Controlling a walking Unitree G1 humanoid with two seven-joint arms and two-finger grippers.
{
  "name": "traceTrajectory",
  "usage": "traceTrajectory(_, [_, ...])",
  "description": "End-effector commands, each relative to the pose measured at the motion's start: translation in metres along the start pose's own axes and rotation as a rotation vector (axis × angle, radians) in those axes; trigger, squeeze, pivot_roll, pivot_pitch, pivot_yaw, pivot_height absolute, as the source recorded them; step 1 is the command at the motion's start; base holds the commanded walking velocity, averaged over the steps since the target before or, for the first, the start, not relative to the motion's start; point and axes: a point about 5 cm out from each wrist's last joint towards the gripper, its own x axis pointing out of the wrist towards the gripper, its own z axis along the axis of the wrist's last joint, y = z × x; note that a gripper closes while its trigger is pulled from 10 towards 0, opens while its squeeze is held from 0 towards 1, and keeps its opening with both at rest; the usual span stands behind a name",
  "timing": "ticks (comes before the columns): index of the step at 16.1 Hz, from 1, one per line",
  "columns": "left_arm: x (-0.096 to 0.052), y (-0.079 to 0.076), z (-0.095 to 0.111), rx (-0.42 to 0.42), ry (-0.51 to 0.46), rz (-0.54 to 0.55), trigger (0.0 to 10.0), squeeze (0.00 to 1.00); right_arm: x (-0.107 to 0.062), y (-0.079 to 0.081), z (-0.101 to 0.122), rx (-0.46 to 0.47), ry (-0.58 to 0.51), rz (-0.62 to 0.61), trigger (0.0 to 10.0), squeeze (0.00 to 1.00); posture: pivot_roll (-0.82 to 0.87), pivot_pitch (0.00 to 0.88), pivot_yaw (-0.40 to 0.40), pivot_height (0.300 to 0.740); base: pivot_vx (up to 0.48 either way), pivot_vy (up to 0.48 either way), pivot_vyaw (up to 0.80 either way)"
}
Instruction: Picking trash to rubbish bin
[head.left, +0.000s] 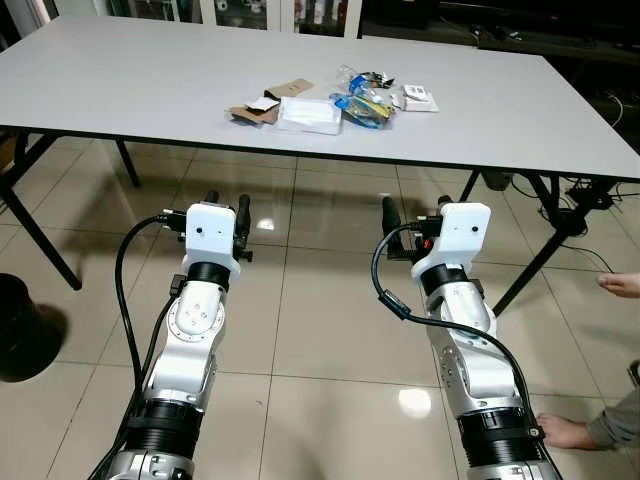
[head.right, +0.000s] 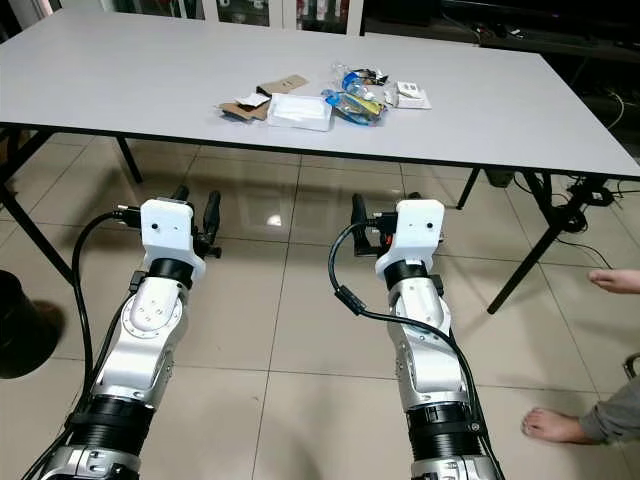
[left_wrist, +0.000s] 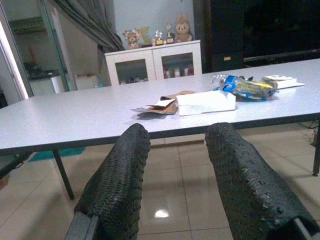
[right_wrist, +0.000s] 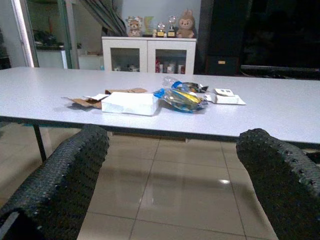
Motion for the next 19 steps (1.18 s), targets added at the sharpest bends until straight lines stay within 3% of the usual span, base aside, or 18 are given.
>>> traceTrajectory(1, [-0.001,-0.003,0.003,0.009,-0.002,-0.009,10.0,0.62,0.000,0.000,0.002,0.003,0.006,-0.006,10.0,0.00,0.00,0.000,-0.056,0.740,0.360,0.000,0.00])
traceTrajectory(2, [-0.001,-0.003,0.003,0.006,-0.004,-0.010,10.0,1.00,0.000,0.001,0.002,0.002,0.008,0.001,10.0,0.00,0.00,0.000,-0.056,0.740,0.405,0.000,0.00])
traceTrajectory(7, [-0.001,-0.006,0.005,-0.024,-0.003,-0.040,10.0,1.00,0.000,0.004,0.002,0.011,0.015,0.006,10.0,0.00,-0.01,0.000,-0.050,0.740,0.422,0.000,0.00])
traceTrajectory(15, [0.002,-0.009,0.010,0.019,-0.006,-0.071,10.0,1.00,0.002,0.008,0.002,0.030,0.027,0.009,10.0,0.00,0.00,0.025,-0.045,0.740,0.480,0.000,0.00])
traceTrajectory(16, [0.003,-0.010,0.009,0.026,0.001,-0.073,10.0,0.00,0.003,0.009,0.003,0.032,0.027,0.012,10.0,0.00,0.00,0.029,-0.040,0.740,0.480,0.000,0.00])
traceTrajectory(19, [0.003,-0.012,0.011,0.023,-0.006,-0.086,10.0,0.00,0.004,0.011,0.005,0.040,0.022,0.016,10.0,0.00,0.00,0.036,-0.038,0.740,0.480,0.000,0.00])
